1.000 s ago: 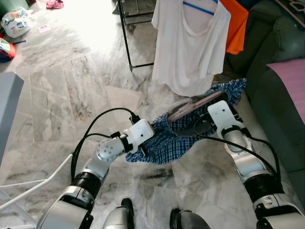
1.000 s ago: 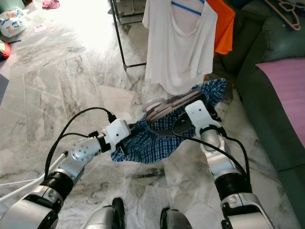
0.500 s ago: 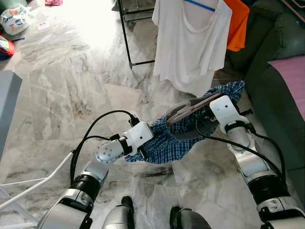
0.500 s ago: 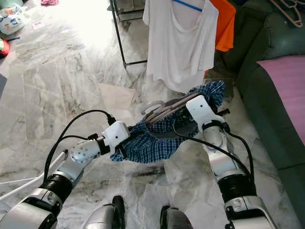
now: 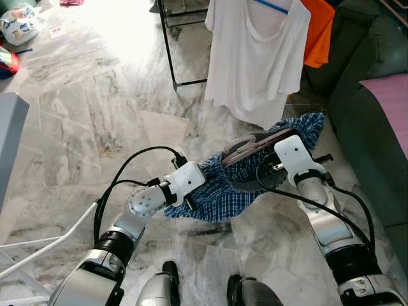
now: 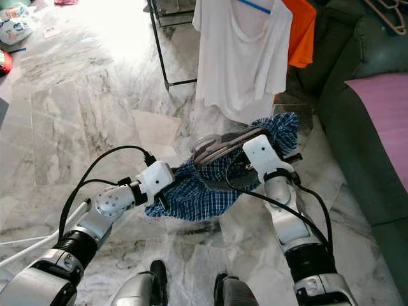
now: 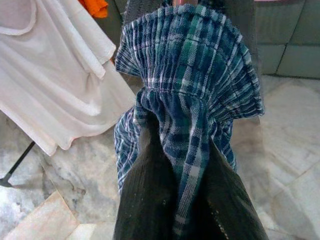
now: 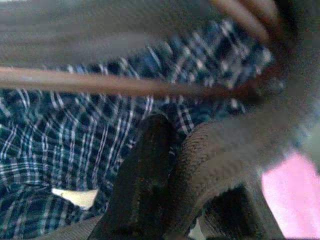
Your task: Hang hanger
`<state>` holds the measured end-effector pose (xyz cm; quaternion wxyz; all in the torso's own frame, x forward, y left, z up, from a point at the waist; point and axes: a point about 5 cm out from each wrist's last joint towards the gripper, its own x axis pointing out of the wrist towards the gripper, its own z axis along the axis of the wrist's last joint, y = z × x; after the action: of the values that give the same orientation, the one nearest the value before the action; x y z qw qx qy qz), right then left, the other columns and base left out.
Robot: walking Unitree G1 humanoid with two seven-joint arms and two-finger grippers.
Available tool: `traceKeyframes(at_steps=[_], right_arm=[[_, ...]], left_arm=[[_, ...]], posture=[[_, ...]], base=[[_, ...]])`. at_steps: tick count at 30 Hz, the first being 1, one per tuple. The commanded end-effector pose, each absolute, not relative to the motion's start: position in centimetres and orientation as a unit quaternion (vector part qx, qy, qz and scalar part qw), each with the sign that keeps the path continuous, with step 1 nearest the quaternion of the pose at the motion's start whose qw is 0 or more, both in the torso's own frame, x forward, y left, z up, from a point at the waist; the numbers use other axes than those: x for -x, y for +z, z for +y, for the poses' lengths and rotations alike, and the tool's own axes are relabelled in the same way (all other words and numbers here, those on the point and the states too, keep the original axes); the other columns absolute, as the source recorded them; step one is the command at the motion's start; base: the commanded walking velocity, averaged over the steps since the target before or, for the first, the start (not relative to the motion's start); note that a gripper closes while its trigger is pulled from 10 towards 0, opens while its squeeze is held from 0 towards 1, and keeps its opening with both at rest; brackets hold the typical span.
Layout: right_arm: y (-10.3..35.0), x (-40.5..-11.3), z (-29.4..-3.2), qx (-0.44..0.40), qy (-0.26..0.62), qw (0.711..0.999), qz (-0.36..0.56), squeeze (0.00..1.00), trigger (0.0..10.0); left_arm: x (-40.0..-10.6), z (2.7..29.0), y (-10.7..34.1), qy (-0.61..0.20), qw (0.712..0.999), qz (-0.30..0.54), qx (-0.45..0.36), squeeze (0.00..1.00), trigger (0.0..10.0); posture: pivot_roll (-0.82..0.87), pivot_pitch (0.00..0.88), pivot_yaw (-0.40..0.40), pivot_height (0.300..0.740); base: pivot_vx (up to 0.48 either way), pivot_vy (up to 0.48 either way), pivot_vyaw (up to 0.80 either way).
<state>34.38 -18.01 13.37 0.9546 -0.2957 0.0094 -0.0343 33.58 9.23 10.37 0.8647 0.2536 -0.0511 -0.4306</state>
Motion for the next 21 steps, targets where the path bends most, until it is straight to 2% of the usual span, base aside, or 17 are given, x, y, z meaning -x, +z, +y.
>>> traceKeyframes(at_steps=[1, 7, 8, 9, 10, 12, 13, 17, 18, 19, 20, 21], right_arm=[[12.8, -33.9, -18.4, 0.27, -0.052, 0.961, 0.022, 1.0, 10.0], [12.9, -33.8, -17.9, 0.272, -0.05, 0.961, 0.011, 1.0, 10.0], [13.1, -33.9, -17.8, 0.274, -0.05, 0.961, 0.006, 0.52, 10.0], [13.1, -33.9, -17.8, 0.274, -0.05, 0.961, 0.006, 0.52, 10.0], [13.2, -33.9, -17.7, 0.274, -0.051, 0.96, 0.003, 0.14, 10.0], [13.2, -33.9, -17.7, 0.274, -0.051, 0.96, 0.003, 0.14, 10.0], [13.4, -34.0, -17.7, 0.276, -0.051, 0.96, 0.001, 0.0, 10.0], [13.6, -34.2, -17.7, 0.28, -0.053, 0.958, -0.002, 0.0, 10.0], [14.1, -34.5, -17.6, 0.283, -0.057, 0.957, -0.013, 0.0, 4.1], [14.1, -34.5, -17.6, 0.283, -0.057, 0.957, -0.013, 0.0, 4.1], [14.4, -34.5, -17.4, 0.286, -0.056, 0.957, -0.02, 0.0, 0.0], [14.4, -34.5, -17.4, 0.286, -0.056, 0.957, -0.02, 0.0, 0.0]], left_arm=[[-33.6, 9.4, 10.2, -0.429, 0.864, -0.044, -0.26, 0.0, 0.0], [-33.6, 9.4, 10.0, -0.428, 0.865, -0.042, -0.259, 0.0, 0.0], [-33.6, 9.3, 10.0, -0.428, 0.865, -0.042, -0.259, 0.0, 0.0], [-33.6, 9.3, 10.0, -0.428, 0.865, -0.042, -0.259, 0.0, 0.0], [-33.6, 9.3, 10.0, -0.428, 0.865, -0.042, -0.259, 0.0, 0.0], [-33.6, 9.3, 10.0, -0.428, 0.865, -0.042, -0.259, 0.0, 0.0], [-33.6, 9.3, 10.1, -0.427, 0.865, -0.042, -0.259, 0.0, 0.0], [-33.7, 9.3, 10.1, -0.426, 0.866, -0.042, -0.259, 0.0, 0.0], [-33.7, 9.3, 10.1, -0.425, 0.866, -0.043, -0.259, 0.0, 0.0], [-33.7, 9.3, 10.1, -0.425, 0.866, -0.043, -0.259, 0.0, 0.0], [-33.7, 9.4, 10.1, -0.424, 0.866, -0.043, -0.259, 0.0, 0.0], [-33.7, 9.4, 10.1, -0.424, 0.866, -0.043, -0.259, 0.0, 0.0]], posture=[[-0.01, 0.294, 0.029, 0.74], [-0.01, 0.292, 0.028, 0.74], [-0.01, 0.291, 0.028, 0.74], [-0.01, 0.291, 0.028, 0.74], [-0.01, 0.291, 0.028, 0.74], [-0.01, 0.291, 0.028, 0.74], [-0.01, 0.291, 0.028, 0.74], [-0.01, 0.29, 0.03, 0.74], [-0.01, 0.292, 0.028, 0.74], [-0.01, 0.292, 0.028, 0.74], [-0.01, 0.291, 0.029, 0.74], [-0.01, 0.291, 0.029, 0.74]], base=[[0.0, 0.0, 0.0], [0.0, 0.0, 0.0], [0.0, 0.0, 0.0], [0.0, 0.0, 0.0], [0.0, 0.0, 0.0], [0.0, 0.0, 0.0], [0.0, 0.0, 0.0], [0.0, 0.0, 0.0], [0.0, 0.0, 0.0], [0.0, 0.0, 0.0], [0.0, 0.0, 0.0], [0.0, 0.0, 0.0]])
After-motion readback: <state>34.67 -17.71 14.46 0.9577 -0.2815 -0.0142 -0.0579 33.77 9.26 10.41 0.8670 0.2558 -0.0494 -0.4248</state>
